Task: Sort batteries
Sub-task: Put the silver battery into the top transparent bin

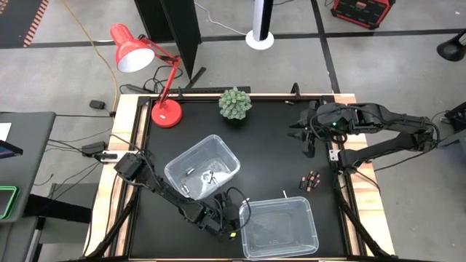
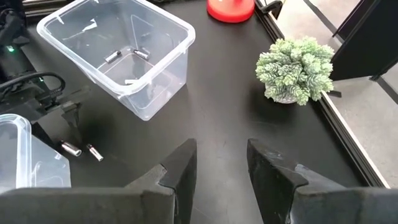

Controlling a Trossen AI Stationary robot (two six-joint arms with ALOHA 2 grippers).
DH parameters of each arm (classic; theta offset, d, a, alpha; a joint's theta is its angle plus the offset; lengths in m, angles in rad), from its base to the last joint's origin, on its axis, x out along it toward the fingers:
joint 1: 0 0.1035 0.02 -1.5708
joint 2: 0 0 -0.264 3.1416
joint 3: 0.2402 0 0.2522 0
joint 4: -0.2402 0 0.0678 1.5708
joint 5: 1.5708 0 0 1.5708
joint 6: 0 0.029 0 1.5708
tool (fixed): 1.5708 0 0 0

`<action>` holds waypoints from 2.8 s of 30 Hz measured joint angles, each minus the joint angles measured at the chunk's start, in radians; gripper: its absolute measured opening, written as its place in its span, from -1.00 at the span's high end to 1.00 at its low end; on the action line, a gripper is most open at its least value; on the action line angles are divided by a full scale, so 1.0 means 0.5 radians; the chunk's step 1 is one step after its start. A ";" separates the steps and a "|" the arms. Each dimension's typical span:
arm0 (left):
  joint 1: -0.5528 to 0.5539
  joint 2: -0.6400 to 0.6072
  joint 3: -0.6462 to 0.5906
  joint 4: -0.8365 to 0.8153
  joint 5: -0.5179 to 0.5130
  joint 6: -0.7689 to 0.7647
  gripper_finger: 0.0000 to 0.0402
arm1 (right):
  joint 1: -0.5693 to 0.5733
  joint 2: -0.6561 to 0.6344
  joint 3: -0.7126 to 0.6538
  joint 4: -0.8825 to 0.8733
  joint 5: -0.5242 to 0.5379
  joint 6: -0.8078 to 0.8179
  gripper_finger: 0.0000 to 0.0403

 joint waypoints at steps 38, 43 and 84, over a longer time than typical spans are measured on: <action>0.012 -0.078 -0.006 -0.248 0.212 0.067 0.78 | 0.001 0.000 0.000 -0.001 0.018 -0.014 0.22; -0.014 -0.149 -0.013 -0.371 0.220 0.061 0.78 | 0.001 0.000 0.000 -0.002 0.018 -0.015 0.22; -0.139 -0.827 -0.008 -0.907 0.271 0.130 0.78 | 0.003 -0.001 0.000 -0.002 0.018 -0.066 0.22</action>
